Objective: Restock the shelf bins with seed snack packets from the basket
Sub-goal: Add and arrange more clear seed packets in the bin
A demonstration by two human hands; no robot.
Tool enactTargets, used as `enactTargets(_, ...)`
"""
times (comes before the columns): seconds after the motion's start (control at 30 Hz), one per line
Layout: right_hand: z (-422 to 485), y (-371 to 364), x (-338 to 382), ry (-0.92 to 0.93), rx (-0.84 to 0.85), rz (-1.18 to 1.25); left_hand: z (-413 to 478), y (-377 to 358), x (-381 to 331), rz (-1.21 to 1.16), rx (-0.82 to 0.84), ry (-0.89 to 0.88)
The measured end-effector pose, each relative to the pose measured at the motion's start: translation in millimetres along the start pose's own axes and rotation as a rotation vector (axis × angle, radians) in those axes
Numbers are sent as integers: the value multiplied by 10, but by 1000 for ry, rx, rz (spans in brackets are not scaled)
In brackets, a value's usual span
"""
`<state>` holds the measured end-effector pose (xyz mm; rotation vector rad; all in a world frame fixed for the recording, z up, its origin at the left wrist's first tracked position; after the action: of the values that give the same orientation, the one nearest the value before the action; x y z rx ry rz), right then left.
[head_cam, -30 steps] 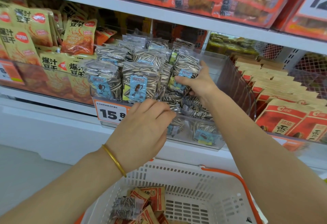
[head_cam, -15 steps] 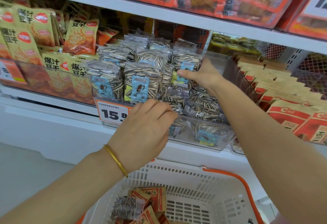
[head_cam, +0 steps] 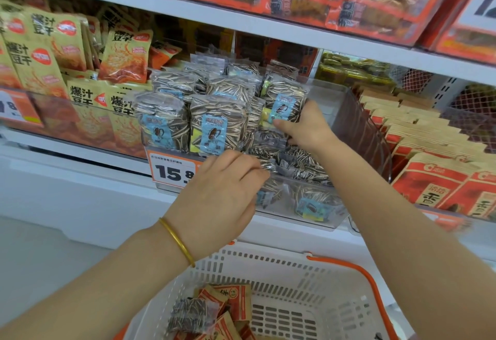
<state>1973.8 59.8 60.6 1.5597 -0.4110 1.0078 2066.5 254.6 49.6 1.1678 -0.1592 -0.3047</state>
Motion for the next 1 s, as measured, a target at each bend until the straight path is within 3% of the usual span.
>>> enactTargets(0.17, -144, 126, 82, 64, -84, 78, 4, 14, -10, -4, 5, -2)
enactTargets(0.23, -172, 142, 81, 70, -41, 109, 1, 14, -8, -1, 12, -2)
enactTargets(0.33, -200, 16, 61, 62, 33, 26, -1, 9, -2, 2, 19, 2)
enactTargets(0.57, -193, -25, 95, 74, 4, -213, 7, 1, -3, -2, 19, 6)
enactTargets(1.0, -463, 124, 136, -5, -24, -187, -29, 103, -51, -16, 19, -4)
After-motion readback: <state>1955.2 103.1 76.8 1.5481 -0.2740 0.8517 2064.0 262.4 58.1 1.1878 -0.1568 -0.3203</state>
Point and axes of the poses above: each hand's wrist, its own z-axis towards the middle knuckle, its own y-axis out of the back of the hand, x = y × z, the point moved 5 cm from there along z, towards the middle knuckle, and after that the axes turned 8 degrees about x, right-handed, at the moved point
